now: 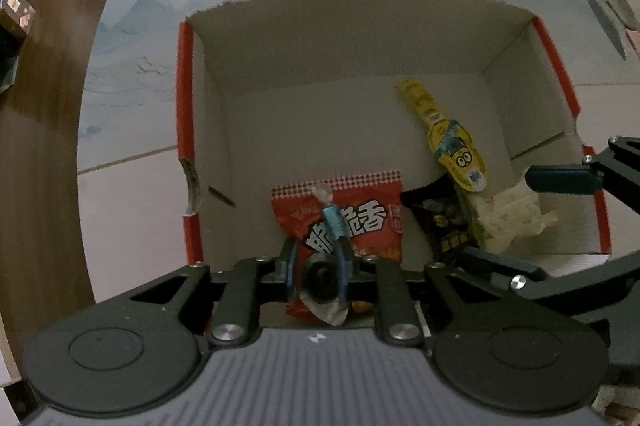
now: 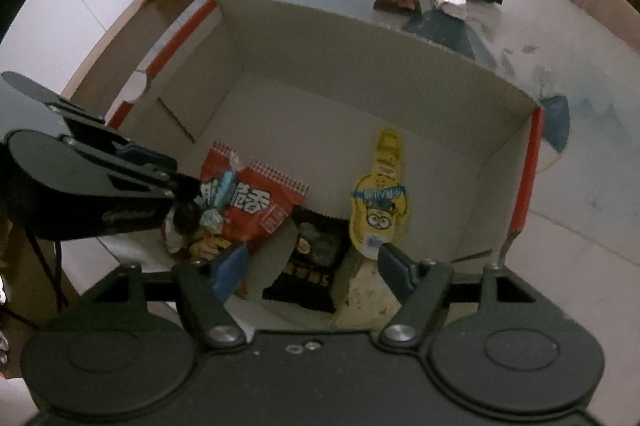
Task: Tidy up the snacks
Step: 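Lower both snacks into the box and open both grippers, then move both tools back toward the snack pile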
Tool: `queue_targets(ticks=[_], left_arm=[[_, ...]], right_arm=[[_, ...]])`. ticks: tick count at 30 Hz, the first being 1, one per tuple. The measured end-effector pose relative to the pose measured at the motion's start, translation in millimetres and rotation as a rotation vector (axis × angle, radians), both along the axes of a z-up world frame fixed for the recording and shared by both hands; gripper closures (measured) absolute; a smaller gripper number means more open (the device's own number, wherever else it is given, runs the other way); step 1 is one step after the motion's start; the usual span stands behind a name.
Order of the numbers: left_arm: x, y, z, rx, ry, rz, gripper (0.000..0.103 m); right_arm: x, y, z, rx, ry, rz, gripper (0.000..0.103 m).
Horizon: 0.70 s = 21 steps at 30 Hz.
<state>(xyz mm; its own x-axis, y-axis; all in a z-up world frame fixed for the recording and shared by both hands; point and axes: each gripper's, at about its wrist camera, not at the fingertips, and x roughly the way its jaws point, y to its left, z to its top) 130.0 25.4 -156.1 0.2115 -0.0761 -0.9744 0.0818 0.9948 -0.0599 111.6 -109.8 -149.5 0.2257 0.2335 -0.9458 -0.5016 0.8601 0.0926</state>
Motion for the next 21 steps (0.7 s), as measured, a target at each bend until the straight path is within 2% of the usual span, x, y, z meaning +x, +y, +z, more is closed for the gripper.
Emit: queue_targets(ticks=[4,13,15,17,21], left_arm=[[-3.4,1.9,13.7,-0.013,-0.035,-0.003,0.075],[-6.7,4.6,47.5,-0.018,-0.132,-0.004,0.071],[-6.5,4.5,56.8,-0.016,-0.164,-0.002,0.056],[-6.3,4.7,66.7,-0.021,-0.201,0.005,0.047],[-1.5,3.2,82.3,-0.026,-0.239,0.008,0.045]], right_arm=[[-0.6,-3.6,12.4,0.016,-0.022,-0.008,0.027],[1.1,-18.4,49.6,0.078,-0.091,-0.036,0.020],[2.1,-23.3,59.5,0.095,-0.108,-0.038,0.018],[2.5,-27.0,68.3,0.102,-0.129,-0.043,0.015],[9.5,-37.0,85.4,0.120,-0.167,-0.054,0.011]])
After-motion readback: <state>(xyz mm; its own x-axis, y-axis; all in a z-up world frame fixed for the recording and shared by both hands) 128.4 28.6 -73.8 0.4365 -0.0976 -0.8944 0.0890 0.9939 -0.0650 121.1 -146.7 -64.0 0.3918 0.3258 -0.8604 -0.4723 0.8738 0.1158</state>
